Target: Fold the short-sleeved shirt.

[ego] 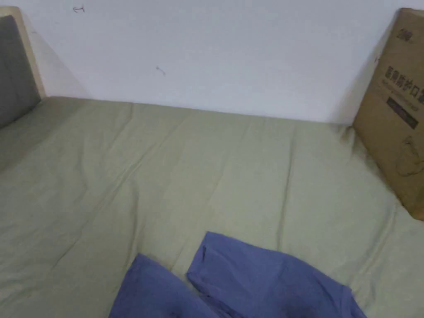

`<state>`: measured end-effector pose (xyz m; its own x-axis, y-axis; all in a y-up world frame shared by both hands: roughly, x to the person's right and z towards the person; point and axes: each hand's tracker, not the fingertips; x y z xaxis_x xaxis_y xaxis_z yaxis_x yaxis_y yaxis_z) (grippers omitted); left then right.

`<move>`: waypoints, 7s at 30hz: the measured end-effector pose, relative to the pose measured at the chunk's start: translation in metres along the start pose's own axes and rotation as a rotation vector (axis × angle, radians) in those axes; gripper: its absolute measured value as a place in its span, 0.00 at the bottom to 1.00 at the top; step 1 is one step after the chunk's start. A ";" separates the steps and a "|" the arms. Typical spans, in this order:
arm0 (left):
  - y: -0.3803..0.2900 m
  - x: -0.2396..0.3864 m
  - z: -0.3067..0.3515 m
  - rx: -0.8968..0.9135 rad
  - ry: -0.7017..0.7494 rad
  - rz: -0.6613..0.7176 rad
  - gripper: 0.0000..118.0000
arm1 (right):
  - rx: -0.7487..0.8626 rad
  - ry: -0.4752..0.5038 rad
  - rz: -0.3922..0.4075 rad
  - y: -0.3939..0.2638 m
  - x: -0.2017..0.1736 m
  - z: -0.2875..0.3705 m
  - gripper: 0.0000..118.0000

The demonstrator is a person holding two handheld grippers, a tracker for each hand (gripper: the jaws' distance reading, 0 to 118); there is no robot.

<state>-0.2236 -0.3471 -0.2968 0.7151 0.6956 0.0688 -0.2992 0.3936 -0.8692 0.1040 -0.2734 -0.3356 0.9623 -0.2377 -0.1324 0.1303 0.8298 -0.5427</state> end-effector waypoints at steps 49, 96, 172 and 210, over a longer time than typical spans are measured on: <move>0.102 -0.170 0.003 0.095 0.470 0.194 0.04 | -0.478 0.010 0.490 0.036 -0.031 -0.308 0.91; 0.422 0.121 0.280 0.791 0.597 -0.356 0.04 | 0.457 0.074 0.090 0.471 -0.037 -0.057 0.02; -0.015 -0.106 0.168 0.186 0.555 0.059 0.04 | -0.390 -0.042 0.003 -0.047 0.096 -0.011 0.02; -0.059 -0.154 0.169 0.231 0.491 0.290 0.61 | -0.393 -0.154 -0.141 -0.070 0.088 0.064 0.00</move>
<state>-0.4226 -0.3759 -0.1738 0.7753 0.4573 -0.4357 -0.6148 0.3884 -0.6864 0.1946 -0.3199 -0.2557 0.9699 -0.2319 0.0745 0.1907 0.5328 -0.8244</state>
